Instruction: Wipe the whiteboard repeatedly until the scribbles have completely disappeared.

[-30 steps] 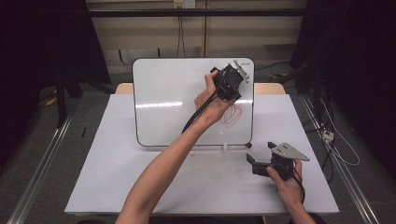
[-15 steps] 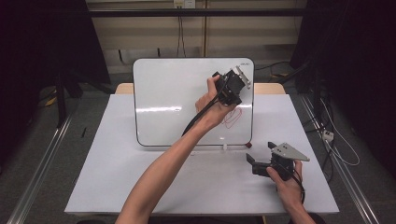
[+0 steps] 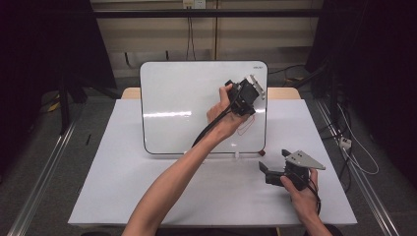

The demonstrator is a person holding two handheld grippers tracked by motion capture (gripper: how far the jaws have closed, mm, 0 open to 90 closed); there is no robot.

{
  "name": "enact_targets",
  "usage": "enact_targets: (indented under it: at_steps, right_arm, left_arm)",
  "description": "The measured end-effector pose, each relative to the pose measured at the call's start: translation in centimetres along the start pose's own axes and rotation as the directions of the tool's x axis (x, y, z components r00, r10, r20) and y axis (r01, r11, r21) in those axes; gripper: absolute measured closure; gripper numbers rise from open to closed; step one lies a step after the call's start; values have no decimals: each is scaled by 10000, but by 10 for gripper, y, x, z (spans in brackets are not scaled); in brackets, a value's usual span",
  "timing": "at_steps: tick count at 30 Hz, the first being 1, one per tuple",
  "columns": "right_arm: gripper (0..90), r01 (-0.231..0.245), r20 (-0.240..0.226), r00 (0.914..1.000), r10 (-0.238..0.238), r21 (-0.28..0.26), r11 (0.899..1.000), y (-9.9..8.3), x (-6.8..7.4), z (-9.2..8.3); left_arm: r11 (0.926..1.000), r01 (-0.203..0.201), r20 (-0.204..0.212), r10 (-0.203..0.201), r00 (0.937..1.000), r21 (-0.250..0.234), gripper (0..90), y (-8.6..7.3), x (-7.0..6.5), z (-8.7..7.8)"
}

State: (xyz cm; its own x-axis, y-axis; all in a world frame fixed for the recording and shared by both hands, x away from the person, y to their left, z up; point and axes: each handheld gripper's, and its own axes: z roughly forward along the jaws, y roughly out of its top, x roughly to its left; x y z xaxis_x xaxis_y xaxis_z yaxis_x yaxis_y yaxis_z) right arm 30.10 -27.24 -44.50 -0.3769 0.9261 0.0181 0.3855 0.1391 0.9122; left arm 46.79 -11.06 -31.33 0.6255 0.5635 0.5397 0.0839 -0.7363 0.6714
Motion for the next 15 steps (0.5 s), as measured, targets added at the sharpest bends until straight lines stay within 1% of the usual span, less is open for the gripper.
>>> enact_targets:
  at_steps: [2, 3, 4, 6, 7, 9, 13, 14, 15]
  right_arm:
    - [56, 0, 1, 10000, 0, 7, 10000, 0, 0, 0]
    - [57, 5, -4, 10000, -5, 1, 10000, 0, 0, 0]
    - [56, 0, -7, 10000, 0, 4, 10000, 0, 0, 0]
    - [56, -12, -17, 10000, 12, 17, 10000, 0, 1, 0]
    - [56, -15, -13, 10000, 15, 19, 10000, 0, 1, 0]
    - [56, -20, -9, 10000, 20, 24, 10000, 0, 1, 1]
    - [56, 1, -6, 10000, -1, 57, 10000, 0, 1, 1]
    - [56, -22, -12, 10000, 22, 51, 10000, 0, 1, 1]
    - [56, -25, -32, 10000, 25, 46, 10000, 0, 1, 2]
  left_arm:
    - [10000, 66, 21, -66, 10000, -31, 310, -1, -1, 0]
    - [10000, 28, 44, -28, 10000, -3, 310, -1, -1, 0]
    - [10000, 54, 37, -54, 10000, -40, 310, -2, -4, 0]
    - [10000, 25, -58, -25, 10000, -66, 310, -4, -6, -1]
    - [10000, -18, -52, 18, 10000, -70, 310, -4, -6, -2]
    - [9999, 83, -35, -83, 10000, -121, 310, -4, -6, -1]
    - [9997, 252, 80, -251, 9997, -37, 310, -2, -4, 0]
    - [9998, 182, 117, -183, 9998, 41, 310, -1, -2, 0]
    - [9997, 230, 98, -230, 9997, 42, 310, 0, -2, 0]
